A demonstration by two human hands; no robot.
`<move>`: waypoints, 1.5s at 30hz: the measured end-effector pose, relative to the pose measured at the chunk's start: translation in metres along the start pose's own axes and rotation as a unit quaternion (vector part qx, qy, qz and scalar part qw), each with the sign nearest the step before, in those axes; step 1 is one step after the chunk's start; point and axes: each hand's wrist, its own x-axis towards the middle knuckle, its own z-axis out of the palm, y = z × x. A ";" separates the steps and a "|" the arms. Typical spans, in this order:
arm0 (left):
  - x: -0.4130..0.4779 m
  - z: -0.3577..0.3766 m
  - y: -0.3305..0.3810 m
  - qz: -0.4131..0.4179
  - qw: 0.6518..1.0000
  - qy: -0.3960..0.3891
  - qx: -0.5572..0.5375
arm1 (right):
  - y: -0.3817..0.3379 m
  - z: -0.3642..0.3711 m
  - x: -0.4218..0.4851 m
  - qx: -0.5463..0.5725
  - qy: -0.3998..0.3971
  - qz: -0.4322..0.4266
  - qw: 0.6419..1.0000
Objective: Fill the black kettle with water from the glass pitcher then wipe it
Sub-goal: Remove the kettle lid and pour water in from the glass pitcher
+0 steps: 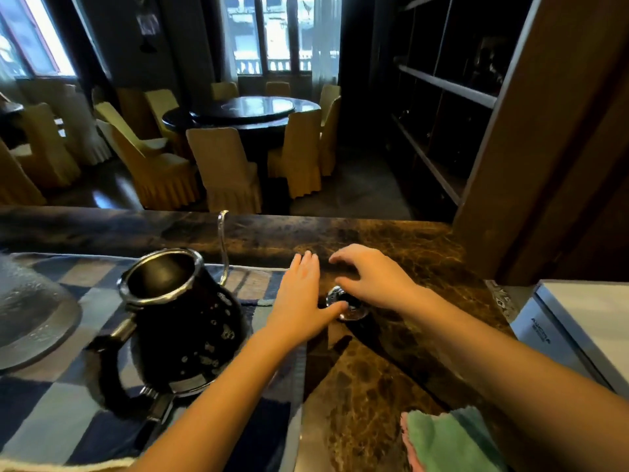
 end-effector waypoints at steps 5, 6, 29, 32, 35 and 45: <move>-0.038 -0.083 0.000 0.047 0.994 0.084 0.053 | -0.073 -0.012 0.020 0.092 0.001 -0.108 0.990; -0.047 -0.100 -0.006 0.056 0.989 0.106 0.089 | -0.092 -0.011 0.026 0.088 -0.004 -0.132 0.987; -0.167 -0.300 -0.325 -0.103 0.972 0.045 0.205 | -0.397 0.088 0.105 -0.098 -0.193 -0.216 0.952; -0.169 -0.306 -0.348 -0.117 0.990 0.010 0.078 | -0.420 0.109 0.106 0.033 -0.268 -0.184 0.945; -0.170 -0.313 -0.365 -0.124 0.984 -0.031 -0.123 | -0.441 0.132 0.108 0.142 -0.289 -0.170 0.931; -0.172 -0.287 -0.429 -0.164 0.930 -0.185 -0.273 | -0.468 0.193 0.115 0.588 -0.303 0.112 0.742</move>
